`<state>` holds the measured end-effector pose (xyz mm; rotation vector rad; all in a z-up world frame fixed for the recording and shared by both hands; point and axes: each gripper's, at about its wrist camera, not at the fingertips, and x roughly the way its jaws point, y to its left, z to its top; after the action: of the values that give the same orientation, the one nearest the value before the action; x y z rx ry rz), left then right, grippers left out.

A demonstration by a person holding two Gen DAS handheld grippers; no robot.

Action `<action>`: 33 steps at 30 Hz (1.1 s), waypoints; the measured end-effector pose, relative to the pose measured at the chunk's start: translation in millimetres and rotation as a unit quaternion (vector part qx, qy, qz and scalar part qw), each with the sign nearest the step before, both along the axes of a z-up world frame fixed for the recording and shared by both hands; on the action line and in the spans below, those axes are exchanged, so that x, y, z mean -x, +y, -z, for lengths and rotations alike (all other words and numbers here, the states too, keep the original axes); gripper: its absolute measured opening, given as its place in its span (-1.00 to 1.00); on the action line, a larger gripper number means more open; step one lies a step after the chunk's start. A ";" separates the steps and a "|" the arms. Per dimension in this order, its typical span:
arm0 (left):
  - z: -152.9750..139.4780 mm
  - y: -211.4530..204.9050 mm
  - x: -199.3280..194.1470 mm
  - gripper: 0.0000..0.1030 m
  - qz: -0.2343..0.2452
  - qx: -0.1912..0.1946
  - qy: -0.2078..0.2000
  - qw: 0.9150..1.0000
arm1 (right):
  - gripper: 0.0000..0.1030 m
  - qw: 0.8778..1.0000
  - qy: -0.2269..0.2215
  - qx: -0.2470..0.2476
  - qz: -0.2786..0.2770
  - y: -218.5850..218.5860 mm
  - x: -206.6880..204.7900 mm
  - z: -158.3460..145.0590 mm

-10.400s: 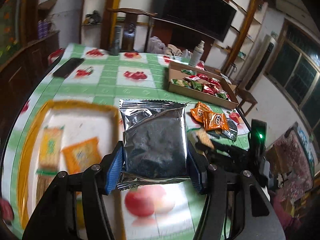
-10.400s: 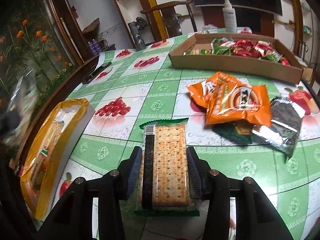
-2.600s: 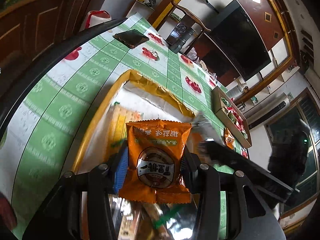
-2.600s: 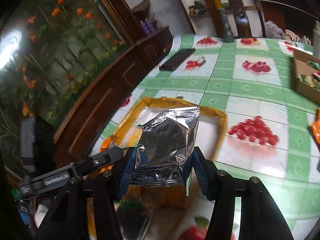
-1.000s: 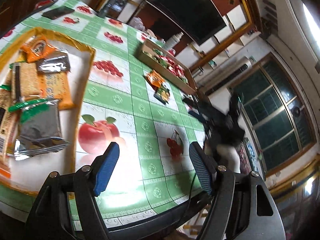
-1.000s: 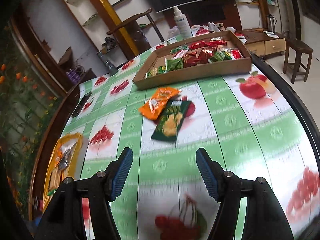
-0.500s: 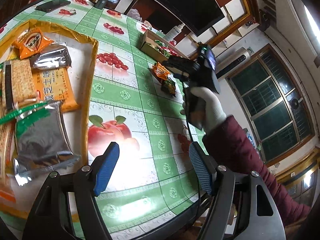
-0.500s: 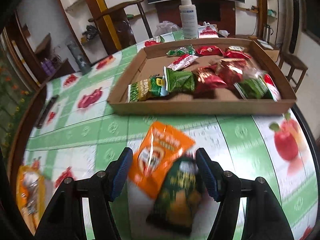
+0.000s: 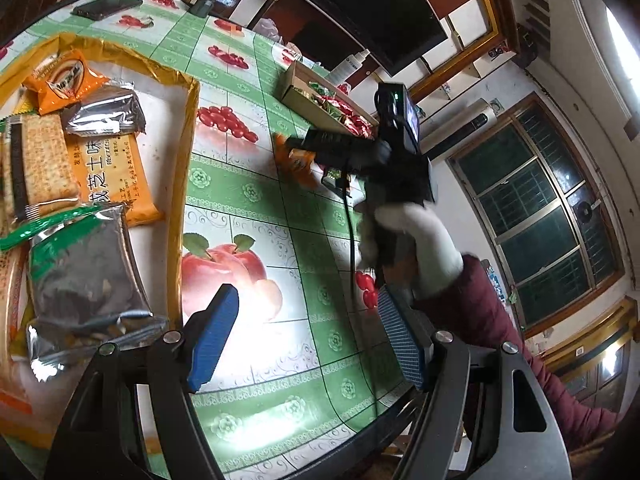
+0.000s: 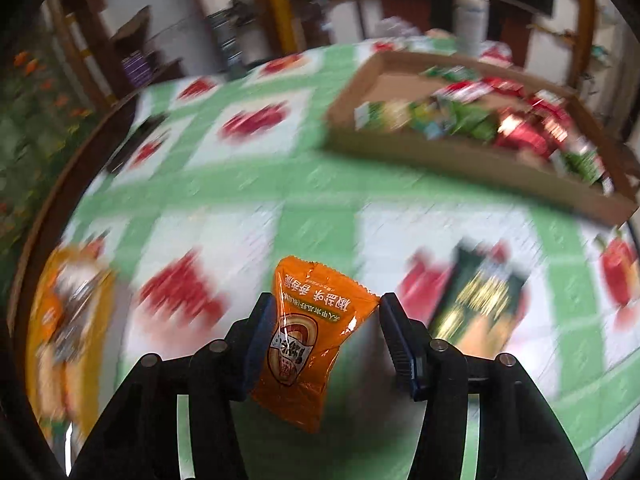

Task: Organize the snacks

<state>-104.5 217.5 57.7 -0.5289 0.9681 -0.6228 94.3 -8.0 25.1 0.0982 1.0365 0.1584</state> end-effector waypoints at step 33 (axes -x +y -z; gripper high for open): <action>-11.2 -62.4 -19.2 0.39 0.016 -0.127 -0.017 0.992 | -0.39 0.993 -0.055 0.005 0.109 -88.3 26.7 8.5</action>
<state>-85.3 155.2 68.8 -0.2764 1.0089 -0.5249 67.7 -96.3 16.6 0.1909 0.9104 -0.0386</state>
